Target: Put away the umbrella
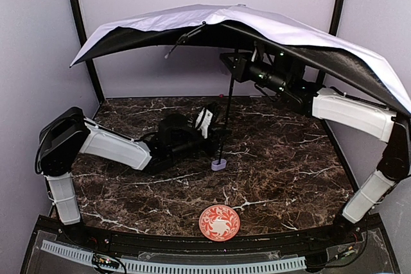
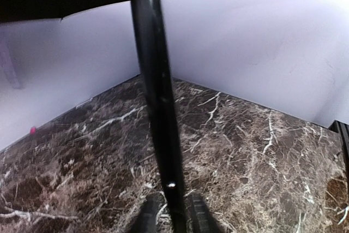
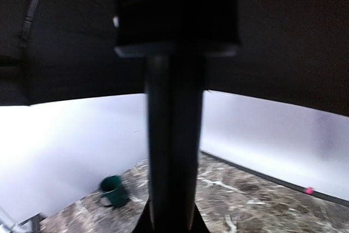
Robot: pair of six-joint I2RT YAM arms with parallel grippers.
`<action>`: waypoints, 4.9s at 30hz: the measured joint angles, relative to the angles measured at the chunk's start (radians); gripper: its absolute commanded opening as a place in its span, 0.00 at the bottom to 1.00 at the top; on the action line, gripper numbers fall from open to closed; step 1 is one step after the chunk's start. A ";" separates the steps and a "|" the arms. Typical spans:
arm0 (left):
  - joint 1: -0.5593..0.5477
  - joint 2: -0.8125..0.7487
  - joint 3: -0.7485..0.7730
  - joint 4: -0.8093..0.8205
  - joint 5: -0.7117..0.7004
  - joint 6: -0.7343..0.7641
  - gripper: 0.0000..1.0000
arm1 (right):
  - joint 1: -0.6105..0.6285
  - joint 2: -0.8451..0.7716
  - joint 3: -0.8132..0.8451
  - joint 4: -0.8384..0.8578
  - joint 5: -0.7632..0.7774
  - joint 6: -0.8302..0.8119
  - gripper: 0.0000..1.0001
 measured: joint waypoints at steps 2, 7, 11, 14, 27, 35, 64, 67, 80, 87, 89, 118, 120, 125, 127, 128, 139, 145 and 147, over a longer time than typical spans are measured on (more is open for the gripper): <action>0.001 -0.019 -0.036 0.043 0.041 0.039 0.58 | -0.022 0.003 0.001 0.009 -0.102 0.022 0.00; 0.044 -0.074 -0.104 0.148 0.286 0.028 0.65 | -0.083 0.047 0.015 0.107 -0.388 0.108 0.00; 0.127 -0.075 -0.109 0.237 0.505 -0.065 0.68 | -0.109 0.124 0.070 0.246 -0.606 0.214 0.00; 0.174 -0.069 -0.109 0.327 0.647 -0.142 0.62 | -0.109 0.198 0.123 0.438 -0.741 0.340 0.00; 0.174 -0.013 -0.089 0.391 0.724 -0.294 0.00 | -0.106 0.328 0.263 0.741 -0.895 0.624 0.00; 0.163 -0.002 -0.091 0.436 0.674 -0.401 0.00 | -0.104 0.256 0.227 0.508 -0.724 0.481 0.60; 0.125 0.023 -0.089 0.396 0.554 -0.330 0.00 | -0.096 0.151 0.103 0.568 -0.274 0.359 0.81; 0.124 0.023 -0.089 0.397 0.554 -0.330 0.00 | -0.096 0.149 0.102 0.569 -0.274 0.353 0.71; 0.124 0.023 -0.089 0.398 0.555 -0.331 0.00 | -0.105 0.145 0.101 0.595 -0.286 0.368 0.57; 0.124 0.025 -0.089 0.407 0.559 -0.335 0.00 | -0.113 0.145 0.101 0.603 -0.275 0.380 0.50; 0.124 0.026 -0.089 0.408 0.562 -0.339 0.00 | -0.113 0.145 0.101 0.606 -0.272 0.378 0.42; 0.180 0.041 -0.074 0.421 0.639 -0.444 0.00 | -0.114 0.071 0.033 0.434 -0.271 0.252 0.18; 0.181 0.048 -0.074 0.404 0.659 -0.443 0.00 | -0.107 0.033 -0.027 0.428 -0.249 0.204 0.20; 0.179 0.077 -0.056 0.381 0.692 -0.444 0.00 | -0.101 -0.016 -0.194 0.480 -0.219 0.141 0.22; 0.178 0.095 -0.044 0.380 0.697 -0.454 0.00 | -0.102 -0.016 -0.224 0.492 -0.202 0.130 0.23; 0.178 0.103 -0.039 0.380 0.700 -0.457 0.00 | -0.102 -0.019 -0.236 0.496 -0.191 0.125 0.23; 0.192 0.122 0.043 0.480 0.600 -0.495 0.00 | -0.005 0.005 -0.418 0.402 -0.225 0.107 0.24; 0.198 0.122 0.045 0.496 0.575 -0.485 0.00 | 0.010 0.004 -0.461 0.394 -0.203 0.104 0.30; 0.199 0.122 0.041 0.499 0.576 -0.483 0.00 | 0.004 -0.004 -0.461 0.379 -0.202 0.101 0.31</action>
